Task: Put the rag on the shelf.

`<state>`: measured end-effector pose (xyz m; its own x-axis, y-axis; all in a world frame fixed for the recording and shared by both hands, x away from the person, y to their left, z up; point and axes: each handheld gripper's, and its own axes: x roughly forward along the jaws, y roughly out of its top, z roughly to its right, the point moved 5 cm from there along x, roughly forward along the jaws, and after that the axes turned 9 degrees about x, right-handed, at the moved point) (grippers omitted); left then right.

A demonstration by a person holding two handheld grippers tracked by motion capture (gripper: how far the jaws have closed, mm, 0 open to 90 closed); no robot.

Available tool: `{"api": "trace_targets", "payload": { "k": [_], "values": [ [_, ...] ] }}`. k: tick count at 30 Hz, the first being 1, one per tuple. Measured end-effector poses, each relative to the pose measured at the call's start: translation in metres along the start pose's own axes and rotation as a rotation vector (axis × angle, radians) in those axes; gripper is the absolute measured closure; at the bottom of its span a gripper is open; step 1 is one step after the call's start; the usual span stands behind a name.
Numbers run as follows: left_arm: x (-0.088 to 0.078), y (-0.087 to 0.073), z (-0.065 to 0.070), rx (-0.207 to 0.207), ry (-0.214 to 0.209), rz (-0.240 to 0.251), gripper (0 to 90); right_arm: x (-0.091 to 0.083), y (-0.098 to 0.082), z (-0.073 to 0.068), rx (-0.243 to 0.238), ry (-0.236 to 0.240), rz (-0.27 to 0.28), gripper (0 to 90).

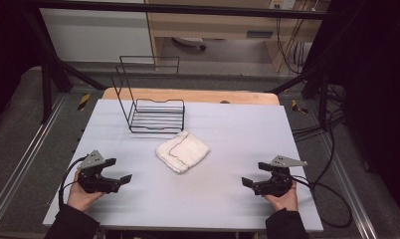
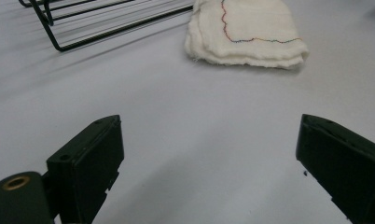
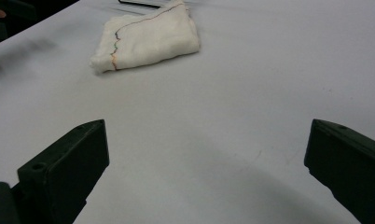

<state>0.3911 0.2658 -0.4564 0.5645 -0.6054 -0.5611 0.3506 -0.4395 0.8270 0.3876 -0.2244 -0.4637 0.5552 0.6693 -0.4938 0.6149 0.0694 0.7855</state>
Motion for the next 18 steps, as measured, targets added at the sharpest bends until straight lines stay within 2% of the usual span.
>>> {"api": "trace_targets", "payload": {
  "k": [15, 18],
  "values": [
    [0.0017, 0.0065, 0.0044, -0.001, -0.006, 0.008, 7.8, 0.0002, -0.0002, -0.0004, 0.0, -0.008, -0.004, 0.6],
    [0.0034, 0.0081, 0.006, 0.004, -0.007, 0.0, 7.8, 0.0008, 0.0011, -0.0025, -0.013, -0.017, -0.012, 0.6]
  ]
}}
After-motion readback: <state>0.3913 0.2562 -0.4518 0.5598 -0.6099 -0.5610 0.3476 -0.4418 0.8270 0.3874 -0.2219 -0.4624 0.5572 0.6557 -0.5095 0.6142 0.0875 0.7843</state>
